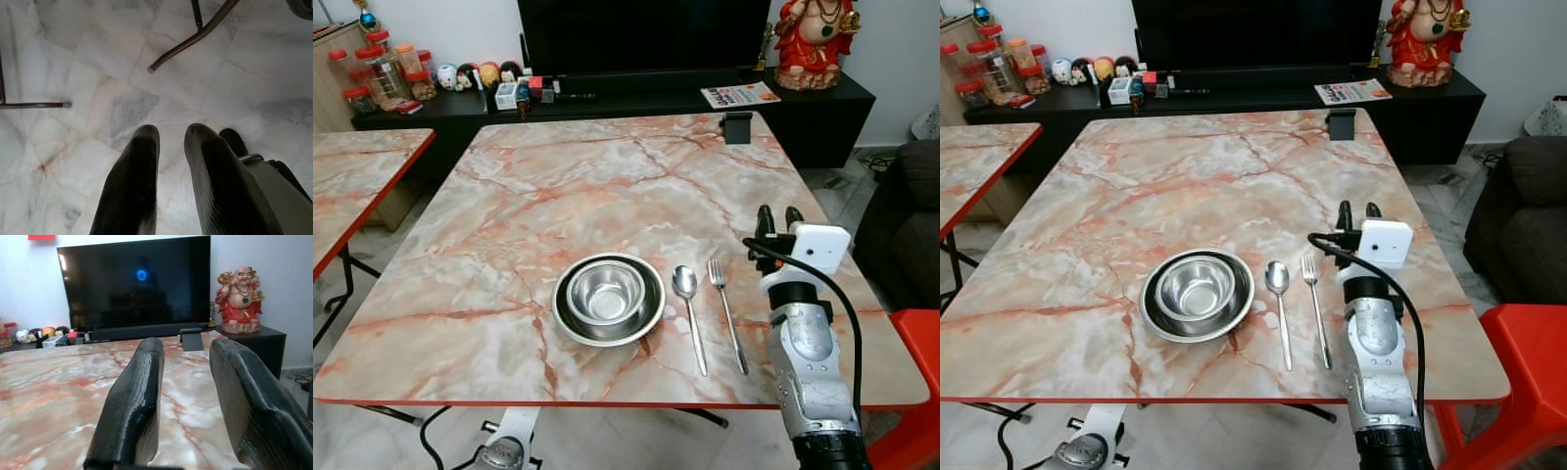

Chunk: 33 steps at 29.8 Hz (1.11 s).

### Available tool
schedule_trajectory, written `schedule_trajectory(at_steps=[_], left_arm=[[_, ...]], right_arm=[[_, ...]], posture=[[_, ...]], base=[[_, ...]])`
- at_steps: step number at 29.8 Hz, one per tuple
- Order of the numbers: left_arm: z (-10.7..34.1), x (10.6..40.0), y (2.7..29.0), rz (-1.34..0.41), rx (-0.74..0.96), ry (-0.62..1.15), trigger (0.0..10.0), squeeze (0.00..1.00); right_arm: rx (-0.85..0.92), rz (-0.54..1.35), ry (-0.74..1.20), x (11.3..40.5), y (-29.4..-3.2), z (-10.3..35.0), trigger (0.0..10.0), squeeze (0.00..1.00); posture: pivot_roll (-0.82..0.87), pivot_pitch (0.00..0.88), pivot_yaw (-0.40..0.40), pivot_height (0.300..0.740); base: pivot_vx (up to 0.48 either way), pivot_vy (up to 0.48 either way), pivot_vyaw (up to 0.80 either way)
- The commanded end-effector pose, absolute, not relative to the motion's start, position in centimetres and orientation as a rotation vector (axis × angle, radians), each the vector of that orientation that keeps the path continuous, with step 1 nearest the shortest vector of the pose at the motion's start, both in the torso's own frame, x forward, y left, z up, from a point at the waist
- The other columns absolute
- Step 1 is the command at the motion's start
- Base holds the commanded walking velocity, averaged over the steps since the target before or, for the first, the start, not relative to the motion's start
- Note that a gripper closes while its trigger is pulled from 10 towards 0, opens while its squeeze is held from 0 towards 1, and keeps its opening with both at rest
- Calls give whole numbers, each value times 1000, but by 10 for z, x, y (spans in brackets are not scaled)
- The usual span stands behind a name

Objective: Setting the table

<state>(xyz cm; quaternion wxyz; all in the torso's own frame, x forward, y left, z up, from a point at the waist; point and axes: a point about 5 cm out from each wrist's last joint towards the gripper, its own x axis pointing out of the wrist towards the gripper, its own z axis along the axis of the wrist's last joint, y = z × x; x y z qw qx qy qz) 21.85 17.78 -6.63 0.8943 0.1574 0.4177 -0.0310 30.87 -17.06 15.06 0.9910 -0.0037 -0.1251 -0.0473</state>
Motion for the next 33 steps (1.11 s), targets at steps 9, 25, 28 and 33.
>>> schedule_trajectory(at_steps=[9, 25, 28, 33], left_arm=[[-67, 217, 182, -43, 318, 874, 10000, 0], [-68, 215, 183, -47, 328, 885, 10000, 0], [-68, 215, 182, -50, 329, 885, 10000, 0], [-68, 215, 182, -48, 328, 883, 10000, 0]], right_arm=[[1, -90, -277, 312, -169, 157, 10000, 0], [-6, -89, -285, 315, -170, 161, 10000, 0], [-6, -87, -291, 315, -169, 162, 10000, 0], [-2, -83, -291, 316, -168, 163, 10000, 0]], posture=[[-91, 0, 53, 728], [-90, 0, 48, 728], [-89, 0, 47, 728], [-87, 0, 47, 728]], base=[[0, 68, 0], [0, 420, 0], [0, 480, 0], [0, 480, 0]])
